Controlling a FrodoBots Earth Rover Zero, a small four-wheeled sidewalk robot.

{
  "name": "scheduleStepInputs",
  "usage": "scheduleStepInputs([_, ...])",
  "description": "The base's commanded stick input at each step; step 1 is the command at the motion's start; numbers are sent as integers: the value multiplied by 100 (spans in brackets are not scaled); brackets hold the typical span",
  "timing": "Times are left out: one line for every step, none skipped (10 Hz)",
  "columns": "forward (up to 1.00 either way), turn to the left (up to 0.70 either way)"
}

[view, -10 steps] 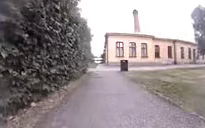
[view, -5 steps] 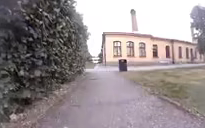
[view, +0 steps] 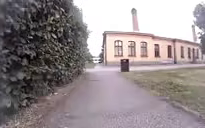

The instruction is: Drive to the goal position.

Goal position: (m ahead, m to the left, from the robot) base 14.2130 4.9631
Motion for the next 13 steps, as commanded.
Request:
scheduleStepInputs([85,1])
scheduleStepInputs([85,1])
scheduleStepInputs([85,1])
scheduleStepInputs([85,1])
scheduleStepInputs([85,1])
scheduleStepInputs([85,1])
scheduleStepInputs([85,1])
scheduleStepInputs([85,1])
scheduleStepInputs([85,1])
scheduleStepInputs([85,1])
scheduleStepInputs([85,1])
scheduleStepInputs([85,1])
scheduleStepInputs([85,-23])
